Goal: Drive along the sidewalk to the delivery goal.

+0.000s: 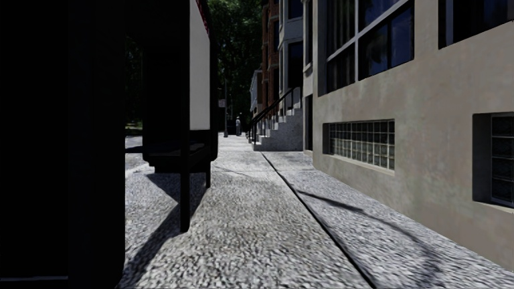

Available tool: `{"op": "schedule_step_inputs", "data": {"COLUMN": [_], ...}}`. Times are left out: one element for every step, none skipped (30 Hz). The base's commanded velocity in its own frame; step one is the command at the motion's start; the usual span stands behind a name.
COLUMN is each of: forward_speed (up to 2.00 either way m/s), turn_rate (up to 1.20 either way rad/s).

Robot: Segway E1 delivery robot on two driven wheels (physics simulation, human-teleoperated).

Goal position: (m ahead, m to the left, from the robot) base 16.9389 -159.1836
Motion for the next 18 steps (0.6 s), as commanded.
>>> {"op": "schedule_step_inputs", "data": {"forward_speed": [2.00, 2.00, 2.00, 2.00, 2.00, 2.00, 2.00, 2.00, 2.00, 2.00, 2.00, 2.00, 2.00, 2.00, 2.00, 2.00, 2.00, 2.00], "turn_rate": [0.00, 0.00, 0.00, 0.00, 0.00, 0.00, 0.00, 0.00, 0.00, 0.00, 0.00, 0.00, 0.00, 0.00, 0.00, 0.00, 0.00, 0.00]}}
